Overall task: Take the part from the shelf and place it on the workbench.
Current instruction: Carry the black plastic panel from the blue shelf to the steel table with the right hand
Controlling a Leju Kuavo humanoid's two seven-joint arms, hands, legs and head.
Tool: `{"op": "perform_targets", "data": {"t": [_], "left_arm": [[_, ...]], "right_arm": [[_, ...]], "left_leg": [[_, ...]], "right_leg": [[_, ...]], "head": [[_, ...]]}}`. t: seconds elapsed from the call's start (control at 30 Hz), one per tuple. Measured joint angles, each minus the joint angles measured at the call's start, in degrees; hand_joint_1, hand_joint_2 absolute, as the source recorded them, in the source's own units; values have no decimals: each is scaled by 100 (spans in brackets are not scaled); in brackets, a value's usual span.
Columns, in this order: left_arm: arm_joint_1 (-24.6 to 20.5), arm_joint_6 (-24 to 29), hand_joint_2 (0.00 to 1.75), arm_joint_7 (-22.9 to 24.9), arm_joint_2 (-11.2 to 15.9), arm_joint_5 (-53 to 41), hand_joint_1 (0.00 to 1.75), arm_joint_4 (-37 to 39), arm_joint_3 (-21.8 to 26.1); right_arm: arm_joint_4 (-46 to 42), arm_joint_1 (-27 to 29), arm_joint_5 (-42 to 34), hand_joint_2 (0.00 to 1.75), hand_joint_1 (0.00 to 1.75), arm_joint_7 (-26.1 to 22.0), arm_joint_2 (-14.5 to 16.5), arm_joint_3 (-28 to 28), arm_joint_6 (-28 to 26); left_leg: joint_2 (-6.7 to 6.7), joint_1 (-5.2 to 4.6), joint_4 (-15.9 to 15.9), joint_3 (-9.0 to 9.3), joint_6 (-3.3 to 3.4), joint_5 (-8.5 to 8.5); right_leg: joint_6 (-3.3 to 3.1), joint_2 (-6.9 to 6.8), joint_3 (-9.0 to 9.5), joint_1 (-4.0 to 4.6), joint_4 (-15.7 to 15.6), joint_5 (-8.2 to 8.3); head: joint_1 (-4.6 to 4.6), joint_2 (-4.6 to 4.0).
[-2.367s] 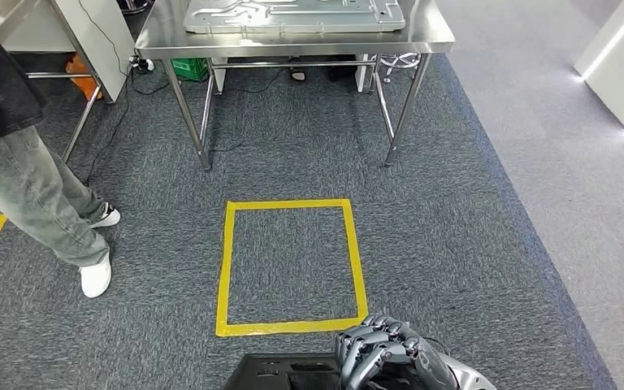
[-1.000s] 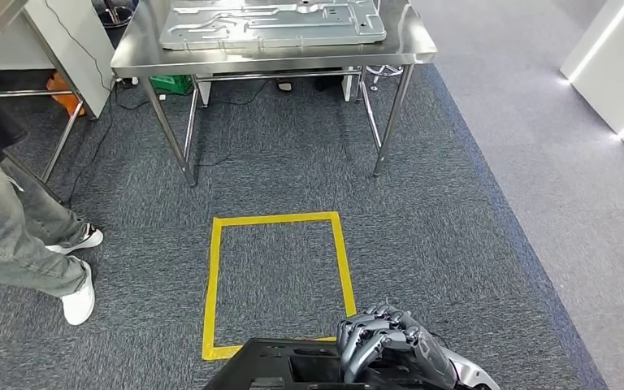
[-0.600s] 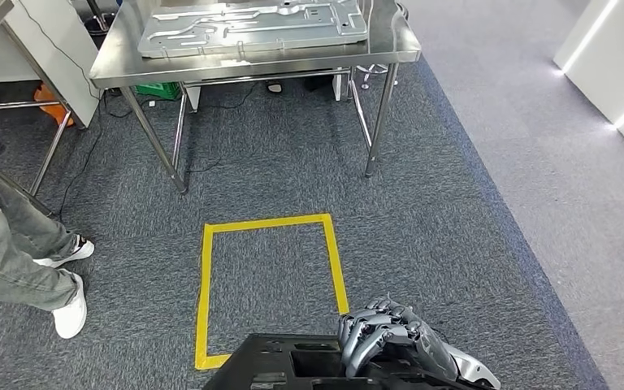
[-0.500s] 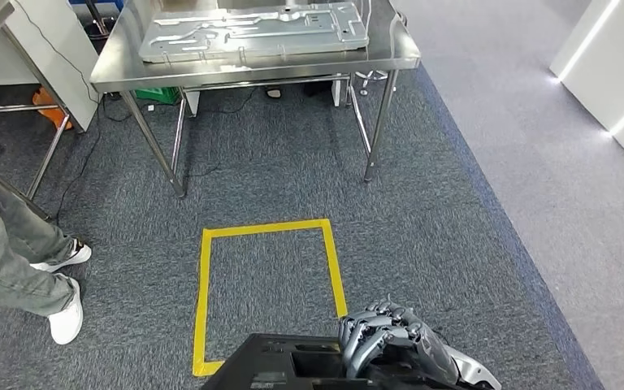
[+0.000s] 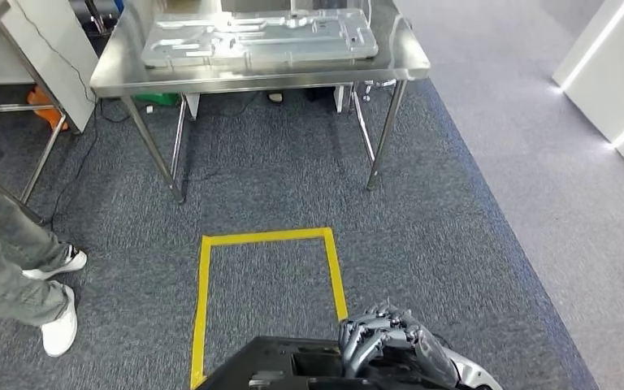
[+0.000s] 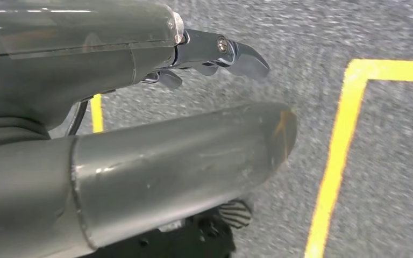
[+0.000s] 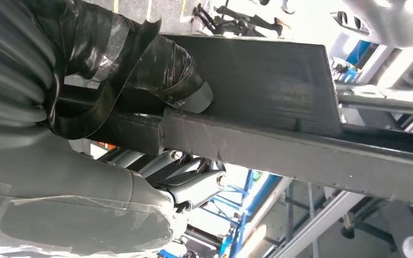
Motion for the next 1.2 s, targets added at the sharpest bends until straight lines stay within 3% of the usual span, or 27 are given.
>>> {"op": "perform_targets", "data": {"t": [0.1, 0.17, 0.2, 0.27, 0.33, 0.37, 0.47, 0.5, 0.6, 0.67, 0.7, 0.77, 0.83, 0.9, 0.93, 0.97, 1.03, 1.1, 1.2], "left_arm": [[-1, -2, 0, -15, -4, -2, 0, 1, 3], [-12, -4, 0, -26, -4, 2, 0, 1, 6], [-22, -6, 0, -30, -4, 4, 0, 0, 10], [-21, -10, 0, -32, -4, 7, 0, -1, 21], [19, -9, 0, -31, -4, 7, 0, -1, 29], [37, -8, 0, -31, -4, 7, 0, -1, 31], [48, -8, 0, -31, -3, 7, 0, -1, 32], [48, -8, 0, -31, -2, 7, 0, -1, 32], [58, -9, 0, -31, -2, 7, 0, 0, 35], [69, -9, 0, -34, -2, 1, 0, 1, 38], [64, -9, 0, -38, -2, -2, 0, 2, 39], [40, -8, 0, -44, -2, -7, 0, 2, 39], [20, -7, 0, -46, -2, -10, 0, 1, 39], [20, -6, 0, -46, -2, -10, 0, 1, 40], [23, -6, 0, -46, -2, -11, 0, 2, 41], [25, -6, 0, -46, -2, -13, 0, 2, 41], [24, -8, 0, -48, -7, -16, 0, 2, 41], [9, -11, 0, -51, -16, -19, 0, 2, 42], [0, -10, 0, -58, -16, -20, 0, 1, 44]], "right_arm": [[-1, 32, 214, 175, 175, 30, -48, -10, -113], [0, 54, 313, 175, 175, 34, -110, -16, -171], [2, 69, 329, 175, 175, 37, -133, -21, -183], [7, 104, 324, 175, 175, 40, -168, -28, -183], [14, 144, 321, 175, 175, 44, -190, -30, -179], [18, 157, 321, 175, 175, 46, -198, -30, -177], [25, 175, 316, 175, 175, 55, -209, -30, -180], [25, 176, 314, 175, 175, 56, -210, -30, -181], [29, 175, 295, 175, 175, 58, -211, -32, -183], [33, 176, 220, 175, 175, 56, -212, -35, -185], [32, 179, 186, 175, 175, 56, -212, -37, -185], [20, 177, 150, 175, 175, 56, -212, -42, -186], [15, 184, 139, 175, 175, 56, -212, -45, -188], [16, 193, 137, 175, 175, 56, -212, -45, -189], [16, 194, 136, 175, 175, 57, -212, -45, -191], [16, 195, 135, 175, 175, 59, -212, -45, -195], [17, 200, 130, 175, 175, 61, -212, -46, -203], [21, 209, 128, 175, 175, 64, -212, -46, -213], [15, 204, 129, 175, 175, 61, -208, -49, -256]], "left_leg": [[-7, -5, 9, 111, -125, -13], [-5, 2, 276, 65, -171, -105], [-4, 11, 553, -89, -183, -222], [-4, 18, 1251, -576, -208, -517], [0, 19, 1568, -943, -235, -625], [9, 19, 1439, -990, -235, -506], [55, 15, 669, -863, -183, 101], [63, 13, 556, -836, -176, 197], [94, -14, 375, -817, -145, 347], [87, -35, 207, -727, -19, 418], [67, -35, 171, -657, 41, 374], [34, -15, 131, -522, 134, 356], [7, -15, 129, -448, 164, 279], [-34, -16, 129, -340, 161, 176], [-56, -18, 129, -262, 154, 115], [-75, -21, 126, -172, 145, 51], [-110, -26, 94, 2, 121, -68], [-143, -31, 31, 135, 67, -158], [-135, -45, 145, 254, -28, -125]], "right_leg": [[-154, -16, 135, 17, -147, -8], [-235, -56, 295, -8, -210, -11], [-256, -85, 359, -12, -230, -33], [-281, -134, 428, -2, -231, -111], [-271, -174, 522, 5, -231, -208], [-260, -198, 592, 5, -231, -265], [-212, -243, 783, 4, -236, -406], [-203, -244, 804, 5, -238, -421], [-168, -259, 846, 8, -251, -461], [-68, -270, 937, 12, -226, -509], [-15, -246, 939, 8, -137, -524], [48, -150, 711, -7, 350, -620], [82, -65, 192, -20, 1072, -885], [95, -51, -234, -25, 1424, -1086], [86, -50, -323, -25, 1341, -1035], [61, -48, -327, -17, 1088, -846], [-23, -28, -238, 26, 413, -204], [-112, 8, -156, 79, 31, 151], [-206, 25, 51, 66, -105, 119]], "head": [[-4, 0], [-4, 0], [-3, 0], [-4, 0], [-4, 0], [-4, 0], [-5, 0], [-5, 0], [-3, 0], [-2, 0], [-1, 0], [-1, 0], [-1, 0], [-1, 0], [-1, 0], [-1, 0], [-2, 0], [5, 0], [14, 0]]}}
